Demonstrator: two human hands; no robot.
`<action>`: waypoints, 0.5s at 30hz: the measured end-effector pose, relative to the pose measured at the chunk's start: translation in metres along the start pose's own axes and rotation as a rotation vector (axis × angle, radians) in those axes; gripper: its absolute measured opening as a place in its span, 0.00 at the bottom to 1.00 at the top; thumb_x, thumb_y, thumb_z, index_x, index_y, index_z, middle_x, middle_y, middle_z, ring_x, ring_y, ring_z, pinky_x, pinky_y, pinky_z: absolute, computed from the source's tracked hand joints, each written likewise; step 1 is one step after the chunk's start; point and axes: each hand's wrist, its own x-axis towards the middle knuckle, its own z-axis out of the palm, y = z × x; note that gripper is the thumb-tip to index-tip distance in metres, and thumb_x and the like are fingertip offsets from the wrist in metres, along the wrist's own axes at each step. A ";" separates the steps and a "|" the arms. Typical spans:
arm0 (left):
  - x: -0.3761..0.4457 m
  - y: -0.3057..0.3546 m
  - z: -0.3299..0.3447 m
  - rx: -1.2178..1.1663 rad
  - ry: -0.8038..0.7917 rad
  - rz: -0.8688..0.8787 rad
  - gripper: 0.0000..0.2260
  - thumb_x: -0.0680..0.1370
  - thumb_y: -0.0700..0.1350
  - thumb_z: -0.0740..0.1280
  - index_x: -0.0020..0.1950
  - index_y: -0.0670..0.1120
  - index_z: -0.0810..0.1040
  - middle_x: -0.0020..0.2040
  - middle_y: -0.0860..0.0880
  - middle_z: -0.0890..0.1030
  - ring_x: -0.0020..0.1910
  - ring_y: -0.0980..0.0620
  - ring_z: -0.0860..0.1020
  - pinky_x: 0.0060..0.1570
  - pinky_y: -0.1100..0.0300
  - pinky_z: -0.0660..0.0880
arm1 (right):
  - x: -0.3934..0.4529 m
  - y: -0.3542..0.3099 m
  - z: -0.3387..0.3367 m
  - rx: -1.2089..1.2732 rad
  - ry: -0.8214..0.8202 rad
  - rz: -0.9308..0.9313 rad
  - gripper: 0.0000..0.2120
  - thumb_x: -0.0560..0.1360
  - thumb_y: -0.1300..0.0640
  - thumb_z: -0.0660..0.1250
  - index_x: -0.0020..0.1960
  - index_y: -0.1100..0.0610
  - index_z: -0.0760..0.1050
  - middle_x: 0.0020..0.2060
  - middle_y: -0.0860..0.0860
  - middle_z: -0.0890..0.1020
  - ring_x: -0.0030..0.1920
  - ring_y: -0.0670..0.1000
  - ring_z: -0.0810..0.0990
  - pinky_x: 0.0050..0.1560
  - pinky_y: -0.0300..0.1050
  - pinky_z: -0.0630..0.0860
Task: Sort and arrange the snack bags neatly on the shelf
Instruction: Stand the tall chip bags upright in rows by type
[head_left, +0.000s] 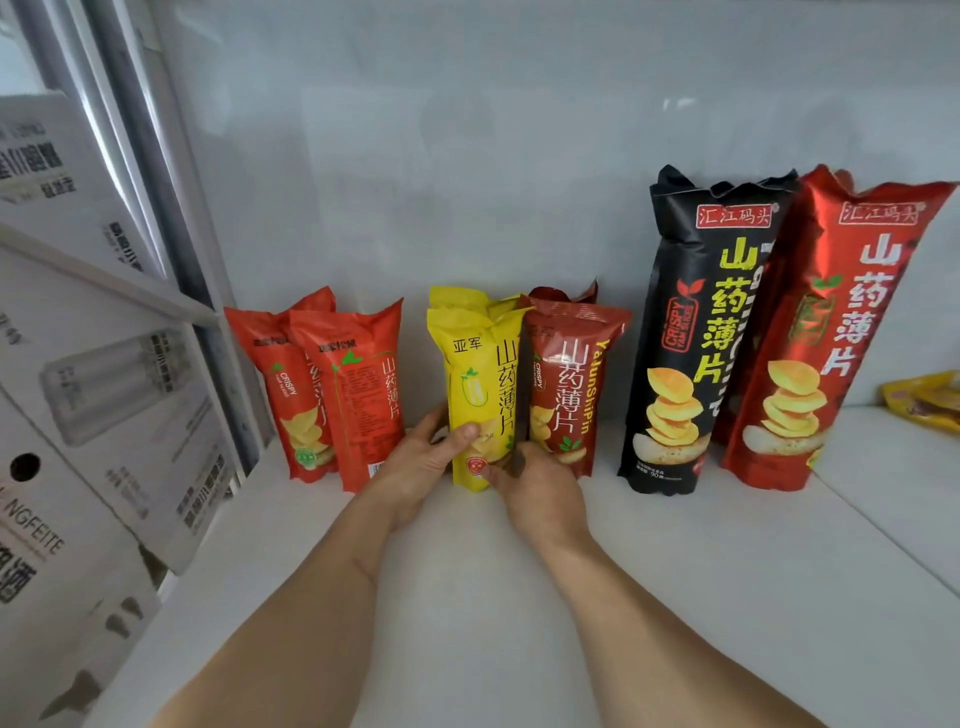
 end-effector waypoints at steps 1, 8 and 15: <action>0.002 -0.001 0.000 -0.001 -0.005 -0.003 0.47 0.59 0.67 0.80 0.73 0.49 0.71 0.63 0.47 0.83 0.59 0.47 0.83 0.60 0.48 0.79 | 0.001 0.000 0.000 -0.004 0.007 0.015 0.19 0.74 0.41 0.69 0.56 0.54 0.76 0.52 0.52 0.83 0.52 0.56 0.80 0.47 0.47 0.76; 0.015 -0.006 -0.001 -0.015 -0.015 -0.019 0.45 0.61 0.66 0.79 0.74 0.51 0.71 0.62 0.48 0.83 0.59 0.48 0.83 0.62 0.46 0.77 | 0.006 0.002 -0.001 0.011 0.034 0.064 0.20 0.72 0.39 0.70 0.52 0.55 0.77 0.48 0.51 0.83 0.49 0.54 0.80 0.42 0.44 0.73; 0.006 -0.003 0.003 0.043 0.036 0.009 0.40 0.66 0.63 0.76 0.74 0.48 0.71 0.64 0.48 0.82 0.60 0.51 0.82 0.60 0.53 0.78 | -0.001 0.001 -0.002 0.039 0.056 0.053 0.18 0.72 0.41 0.71 0.46 0.54 0.71 0.45 0.52 0.82 0.47 0.56 0.80 0.40 0.44 0.71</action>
